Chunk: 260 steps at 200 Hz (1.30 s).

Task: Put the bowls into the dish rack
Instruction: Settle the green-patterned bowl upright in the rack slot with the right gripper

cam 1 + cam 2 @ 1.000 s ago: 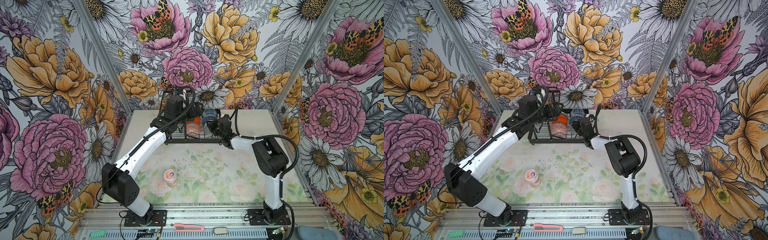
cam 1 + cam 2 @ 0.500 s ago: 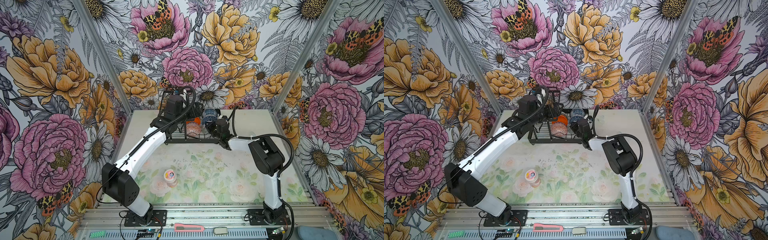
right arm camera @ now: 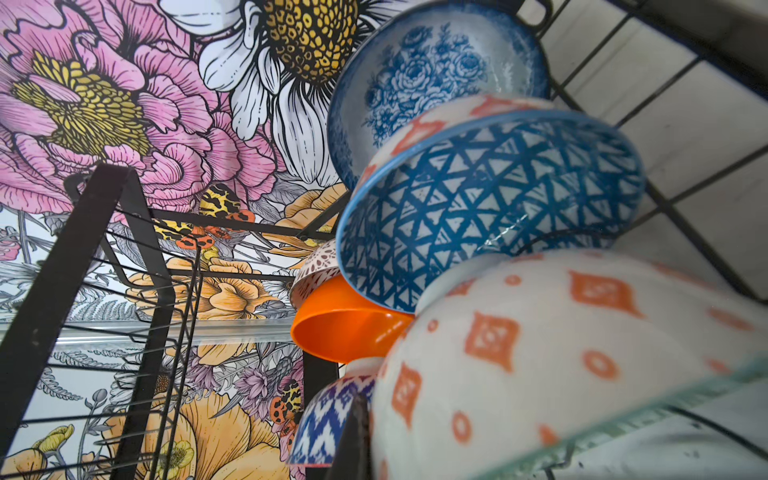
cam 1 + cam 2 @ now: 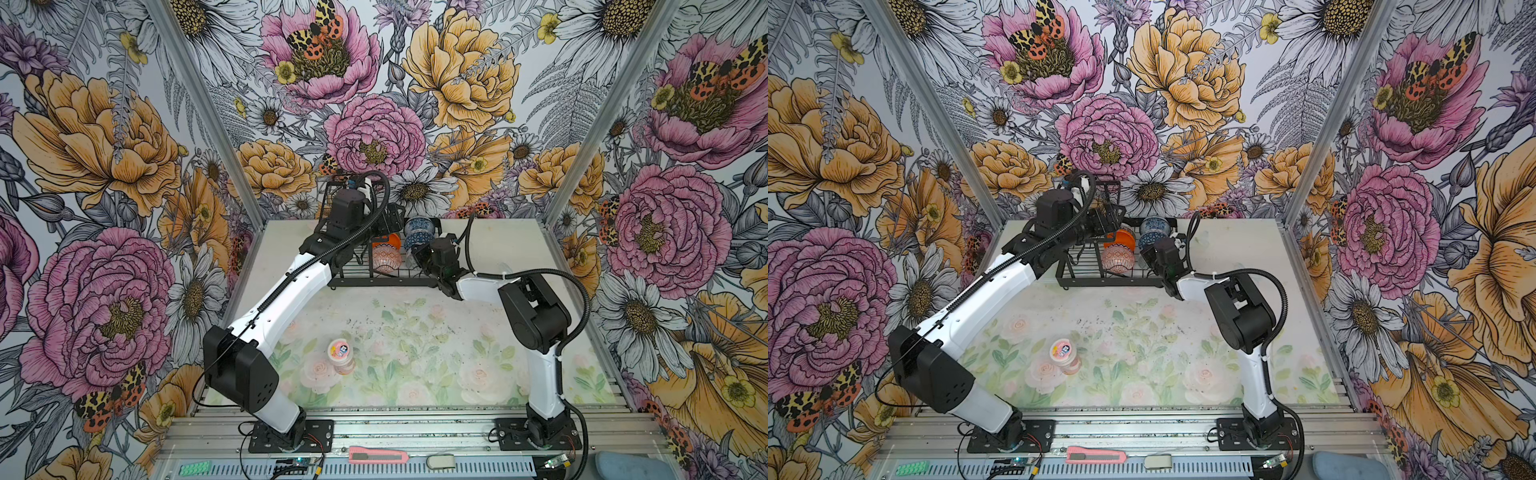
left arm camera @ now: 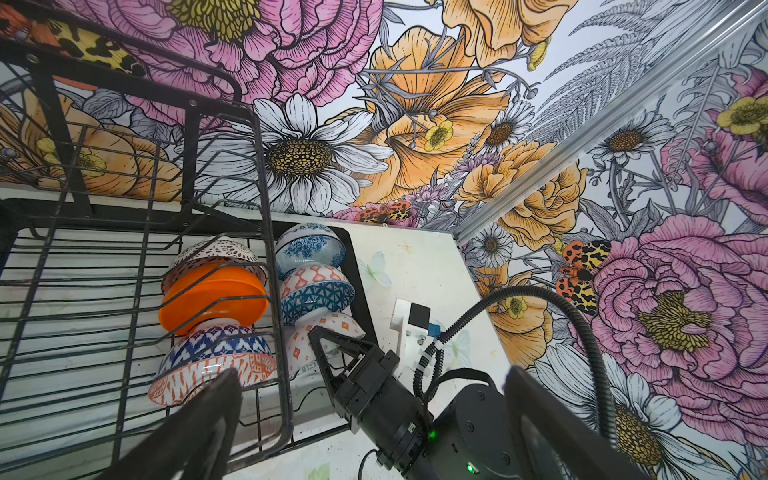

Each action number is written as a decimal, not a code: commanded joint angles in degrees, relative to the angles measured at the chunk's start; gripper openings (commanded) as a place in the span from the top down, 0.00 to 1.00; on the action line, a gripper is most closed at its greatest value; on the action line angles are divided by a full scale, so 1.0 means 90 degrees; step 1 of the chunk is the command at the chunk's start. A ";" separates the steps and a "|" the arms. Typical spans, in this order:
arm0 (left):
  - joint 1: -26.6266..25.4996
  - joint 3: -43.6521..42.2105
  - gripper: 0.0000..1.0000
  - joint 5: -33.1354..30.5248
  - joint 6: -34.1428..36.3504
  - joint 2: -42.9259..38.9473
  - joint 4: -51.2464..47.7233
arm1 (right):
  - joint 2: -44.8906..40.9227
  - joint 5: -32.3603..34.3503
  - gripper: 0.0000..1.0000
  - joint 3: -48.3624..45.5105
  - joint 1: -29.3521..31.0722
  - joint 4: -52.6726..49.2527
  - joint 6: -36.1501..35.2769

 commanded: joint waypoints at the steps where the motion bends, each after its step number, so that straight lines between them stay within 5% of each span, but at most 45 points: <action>1: 0.0064 0.0015 0.01 0.0130 -0.0101 0.0037 0.0133 | -0.0111 0.0077 1.00 -0.0093 0.0045 -0.0726 0.0283; 87: 0.0058 0.0026 0.01 0.0133 -0.0189 0.0118 0.0206 | -0.0124 -0.0088 0.95 -0.0028 0.0046 -0.1477 0.0776; 159: 0.0132 -0.0174 0.01 0.0080 -0.0215 0.0001 0.0306 | -0.0255 -0.0033 0.80 -0.0044 0.0066 -0.1645 0.0716; 260: 0.0124 -0.0153 0.01 0.0041 -0.0213 0.0005 0.0316 | -0.0300 -0.0113 0.73 0.0134 0.0017 -0.1712 0.0507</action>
